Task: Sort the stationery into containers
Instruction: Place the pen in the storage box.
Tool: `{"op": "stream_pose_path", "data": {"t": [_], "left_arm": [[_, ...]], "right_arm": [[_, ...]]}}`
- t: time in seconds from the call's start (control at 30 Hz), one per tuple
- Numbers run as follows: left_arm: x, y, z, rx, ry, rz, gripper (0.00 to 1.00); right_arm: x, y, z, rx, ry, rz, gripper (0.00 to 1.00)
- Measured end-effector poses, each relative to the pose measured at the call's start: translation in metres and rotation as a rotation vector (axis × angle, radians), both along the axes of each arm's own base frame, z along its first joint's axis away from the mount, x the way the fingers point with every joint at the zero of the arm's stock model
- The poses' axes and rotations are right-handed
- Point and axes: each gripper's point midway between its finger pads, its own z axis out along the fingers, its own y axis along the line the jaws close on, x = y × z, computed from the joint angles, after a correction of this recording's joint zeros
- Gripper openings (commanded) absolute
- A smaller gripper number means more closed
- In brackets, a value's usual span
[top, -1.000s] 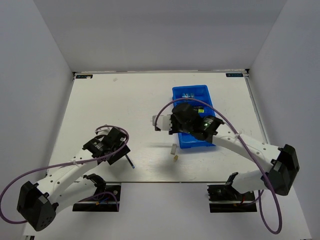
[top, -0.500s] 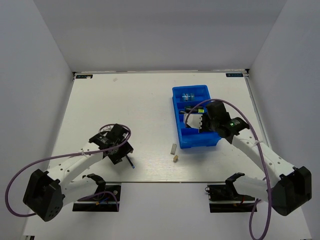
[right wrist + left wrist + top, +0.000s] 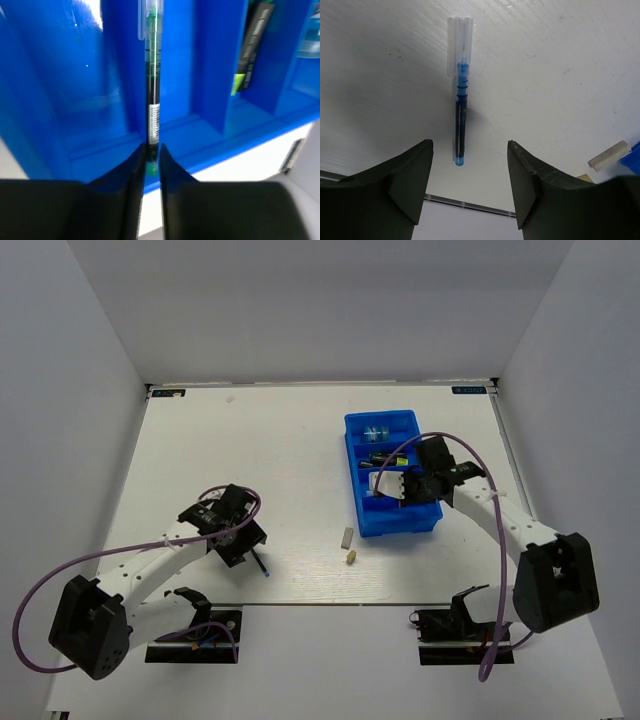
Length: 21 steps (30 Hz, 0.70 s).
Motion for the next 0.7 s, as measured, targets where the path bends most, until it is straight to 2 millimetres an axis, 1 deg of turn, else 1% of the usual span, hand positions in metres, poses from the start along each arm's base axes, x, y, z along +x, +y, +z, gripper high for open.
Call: {"op": "stream_pose_path", "data": {"t": [0.07,0.2,0.3,0.4,0.47,0.53,0.6,0.67,0.7], "left_arm": [[0.0,0.0,-0.001,0.0,0.006,0.0,0.71],[0.003,-0.003,0.0,0.002,0.019,0.0,0.71],[0.005,-0.006,-0.001,0.002,0.033,-0.002,0.71],[0.004,-0.007,-0.005,0.008,0.057,-0.004,0.71],[0.002,-0.007,-0.008,0.011,0.07,-0.005,0.71],[0.002,-0.007,-0.009,0.012,0.075,-0.007,0.64],[0.001,-0.008,-0.008,0.011,0.074,-0.009,0.52],[0.001,-0.009,-0.008,0.012,0.072,-0.015,0.52],[0.001,-0.009,-0.008,0.012,0.072,-0.016,0.52]], "right_arm": [[0.002,0.0,-0.008,-0.005,0.024,0.003,0.37],[0.009,-0.001,-0.013,0.001,0.027,-0.003,0.42],[0.015,0.0,-0.012,0.012,0.01,-0.009,0.42],[0.024,-0.001,-0.008,0.026,-0.022,-0.024,0.39],[0.031,-0.002,-0.005,0.035,-0.047,-0.038,0.4],[0.037,-0.002,0.0,0.052,-0.064,-0.062,0.41],[0.04,-0.001,0.007,0.083,-0.073,-0.087,0.41],[0.039,0.003,0.017,0.138,-0.072,-0.112,0.43],[0.035,0.006,0.025,0.182,-0.064,-0.129,0.43]]}}
